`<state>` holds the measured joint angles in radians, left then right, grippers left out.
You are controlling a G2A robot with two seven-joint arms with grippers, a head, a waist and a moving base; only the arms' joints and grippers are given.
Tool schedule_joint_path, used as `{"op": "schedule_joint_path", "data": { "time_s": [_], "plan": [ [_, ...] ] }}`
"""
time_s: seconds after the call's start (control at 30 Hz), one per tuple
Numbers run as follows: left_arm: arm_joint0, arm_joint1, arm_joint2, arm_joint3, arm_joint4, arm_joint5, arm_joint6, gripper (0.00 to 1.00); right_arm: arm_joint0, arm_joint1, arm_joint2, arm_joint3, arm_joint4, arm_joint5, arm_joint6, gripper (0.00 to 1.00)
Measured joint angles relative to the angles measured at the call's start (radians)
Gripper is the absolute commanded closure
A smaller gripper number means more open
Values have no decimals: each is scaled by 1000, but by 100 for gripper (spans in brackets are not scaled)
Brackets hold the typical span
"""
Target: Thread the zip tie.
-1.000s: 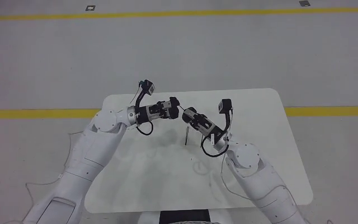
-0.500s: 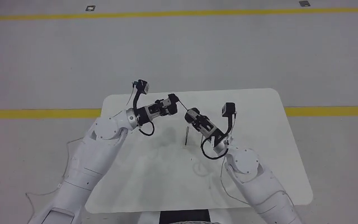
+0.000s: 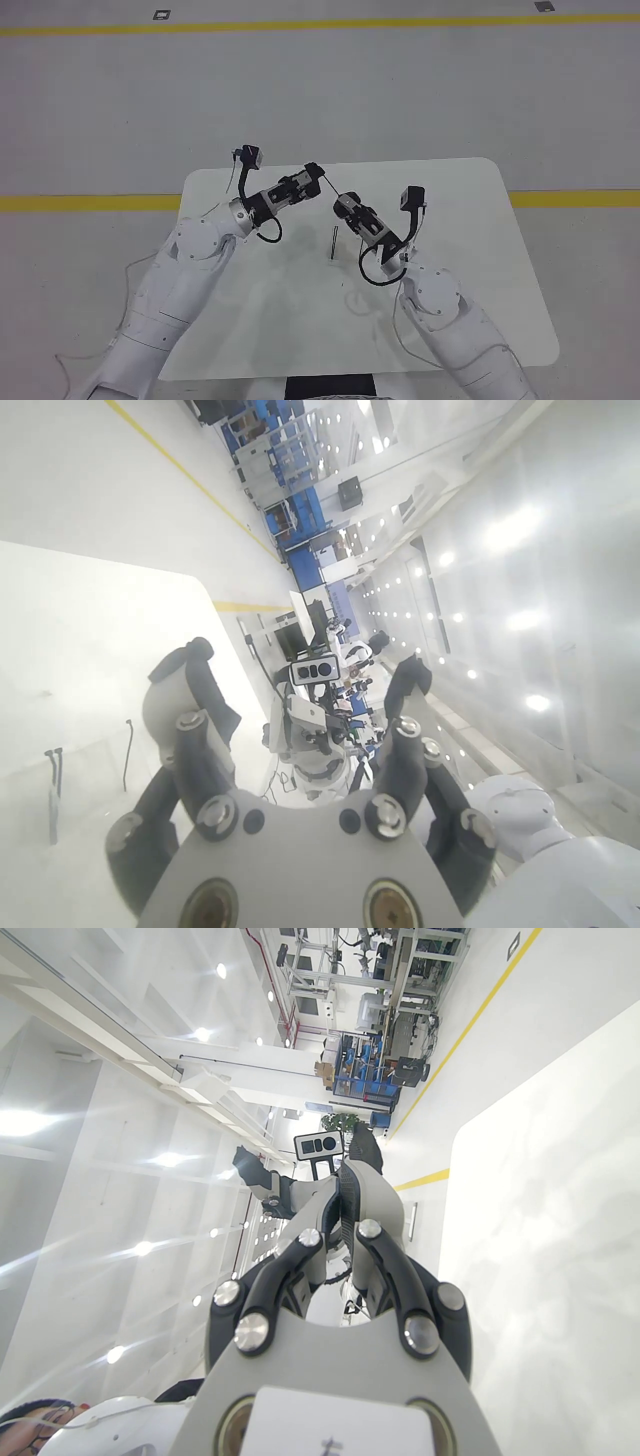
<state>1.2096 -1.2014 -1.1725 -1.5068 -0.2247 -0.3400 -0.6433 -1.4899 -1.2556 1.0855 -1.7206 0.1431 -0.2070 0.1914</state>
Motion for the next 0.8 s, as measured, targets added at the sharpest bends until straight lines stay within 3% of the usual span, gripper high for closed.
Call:
{"op": "schedule_joint_path", "data": {
  "time_s": [0.5,0.8],
  "plan": [
    [15,-29,-10,8,31,0,-6,63,15,-15,-23,5,1,-12,-30,100],
    [11,-49,2,18,44,0,-2,88,17,-21,-27,7,-6,-11,-24,100]
  ]
}}
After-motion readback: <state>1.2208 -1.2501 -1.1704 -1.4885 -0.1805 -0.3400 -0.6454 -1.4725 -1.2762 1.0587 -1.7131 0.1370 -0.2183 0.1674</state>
